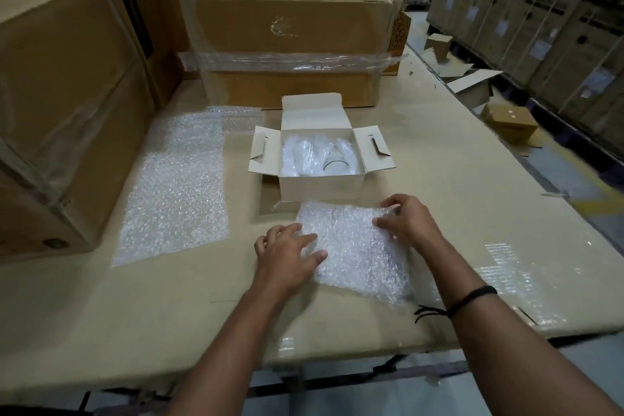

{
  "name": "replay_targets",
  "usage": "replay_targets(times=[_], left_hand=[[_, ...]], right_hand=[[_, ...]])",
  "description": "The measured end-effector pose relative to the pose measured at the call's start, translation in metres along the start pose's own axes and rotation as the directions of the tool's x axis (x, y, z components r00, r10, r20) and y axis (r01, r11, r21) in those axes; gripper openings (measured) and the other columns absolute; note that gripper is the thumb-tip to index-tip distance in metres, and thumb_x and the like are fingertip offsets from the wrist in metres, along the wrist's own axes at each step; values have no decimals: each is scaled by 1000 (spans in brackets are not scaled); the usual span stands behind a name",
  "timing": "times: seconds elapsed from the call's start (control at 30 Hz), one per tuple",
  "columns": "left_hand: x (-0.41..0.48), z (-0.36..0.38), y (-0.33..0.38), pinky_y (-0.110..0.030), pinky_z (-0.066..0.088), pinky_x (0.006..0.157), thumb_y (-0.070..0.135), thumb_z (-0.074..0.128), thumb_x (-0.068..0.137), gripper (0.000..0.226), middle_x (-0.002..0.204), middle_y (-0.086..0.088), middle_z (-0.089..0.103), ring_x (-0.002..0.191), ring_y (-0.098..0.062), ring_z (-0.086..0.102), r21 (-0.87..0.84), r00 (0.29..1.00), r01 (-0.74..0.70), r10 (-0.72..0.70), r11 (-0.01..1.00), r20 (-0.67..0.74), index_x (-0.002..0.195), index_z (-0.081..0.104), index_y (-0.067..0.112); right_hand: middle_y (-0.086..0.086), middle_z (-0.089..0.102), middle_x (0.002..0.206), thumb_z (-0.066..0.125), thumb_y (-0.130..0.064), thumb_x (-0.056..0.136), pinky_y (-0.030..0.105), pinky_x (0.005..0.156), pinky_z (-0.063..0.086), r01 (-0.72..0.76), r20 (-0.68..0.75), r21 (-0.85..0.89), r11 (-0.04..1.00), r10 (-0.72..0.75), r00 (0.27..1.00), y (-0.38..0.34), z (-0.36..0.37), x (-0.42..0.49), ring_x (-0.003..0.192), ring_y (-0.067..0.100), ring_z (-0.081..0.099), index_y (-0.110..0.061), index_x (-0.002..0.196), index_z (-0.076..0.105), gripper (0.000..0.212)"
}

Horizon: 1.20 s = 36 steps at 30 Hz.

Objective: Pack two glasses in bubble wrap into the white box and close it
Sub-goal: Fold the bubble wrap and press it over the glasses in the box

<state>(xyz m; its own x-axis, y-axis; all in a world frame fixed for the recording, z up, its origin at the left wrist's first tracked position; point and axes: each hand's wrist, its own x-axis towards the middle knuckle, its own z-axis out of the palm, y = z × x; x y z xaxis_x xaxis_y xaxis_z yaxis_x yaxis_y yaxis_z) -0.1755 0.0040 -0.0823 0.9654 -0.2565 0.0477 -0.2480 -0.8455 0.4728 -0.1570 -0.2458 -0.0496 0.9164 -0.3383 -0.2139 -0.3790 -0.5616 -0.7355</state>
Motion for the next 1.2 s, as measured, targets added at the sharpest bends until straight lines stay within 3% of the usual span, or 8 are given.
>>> replay_targets(times=[0.17, 0.37, 0.53, 0.6, 0.73, 0.87, 1.03, 1.2], left_hand=[[-1, -2, 4, -36, 13, 104, 55, 55, 89, 39, 141, 13, 45, 132, -12, 30, 14, 997, 57, -56, 998, -43, 121, 62, 36], [10, -8, -1, -39, 26, 97, 56, 60, 84, 39, 129, 3, 50, 120, -23, 38, 134, 946, 307, -287, 942, -154, 114, 64, 32], [17, -11, 1, -33, 40, 85, 25, 76, 75, 19, 89, 9, 60, 95, -20, 55, -252, 944, 293, -321, 922, -77, 71, 58, 28], [19, -14, 2, -33, 49, 76, 8, 76, 73, 28, 87, 4, 64, 81, -20, 59, -517, 954, 260, -301, 815, 4, 78, 57, 26], [27, -17, 11, -36, 53, 82, 11, 82, 71, 62, 103, 3, 65, 92, -14, 63, -634, 958, 257, -279, 729, 68, 120, 50, 28], [39, -19, 19, -40, 53, 77, 20, 78, 77, 27, 90, -4, 69, 85, -24, 66, -595, 953, 248, -303, 764, 7, 103, 69, 17], [39, -33, 13, -40, 54, 73, 22, 76, 81, 9, 75, -3, 72, 75, -24, 69, -596, 944, 228, -324, 770, -57, 76, 74, 14], [37, -57, 16, -19, 41, 45, 11, 69, 87, 7, 50, 7, 63, 42, -7, 54, -683, 940, 148, -317, 715, -128, 83, 74, 13]], right_hand=[[6, 59, 120, 78, -40, 76, 36, 87, 51, 59, -91, -244, 968, -83, 992, 25, 3, 0, 103, 23, 62, -20, 126, 58, 58], [6, 59, 113, 76, -49, 70, 36, 85, 50, 62, 21, -388, 920, -58, 998, 36, -4, 0, 103, 27, 59, -23, 120, 61, 59], [-1, 61, 74, 76, -26, 74, 27, 55, 38, 74, -7, -222, 972, -78, 997, 26, -6, -1, 71, 21, 57, -18, 71, 54, 25], [-1, 54, 63, 75, -16, 80, 25, 50, 36, 105, 18, -34, 994, -104, 994, 23, -10, 0, 56, 17, 50, -17, 67, 49, 28], [3, 52, 64, 74, -3, 83, 23, 38, 36, 103, 134, 338, 936, -156, 979, 18, -23, 3, 40, 10, 44, -12, 90, 52, 25], [1, 55, 69, 78, -3, 78, 30, 55, 40, 88, 245, 340, 937, -178, 953, 16, -32, 13, 59, 18, 51, -16, 116, 60, 44], [-1, 54, 60, 76, -18, 82, 24, 54, 36, 255, 374, -109, 961, -198, 906, 20, -45, 27, 53, 11, 46, -17, 67, 59, 23], [10, 45, 59, 68, -10, 90, 21, 41, 32, 163, 368, 198, 967, -227, 902, -4, -56, 32, 40, 18, 41, -5, 75, 58, 19]])
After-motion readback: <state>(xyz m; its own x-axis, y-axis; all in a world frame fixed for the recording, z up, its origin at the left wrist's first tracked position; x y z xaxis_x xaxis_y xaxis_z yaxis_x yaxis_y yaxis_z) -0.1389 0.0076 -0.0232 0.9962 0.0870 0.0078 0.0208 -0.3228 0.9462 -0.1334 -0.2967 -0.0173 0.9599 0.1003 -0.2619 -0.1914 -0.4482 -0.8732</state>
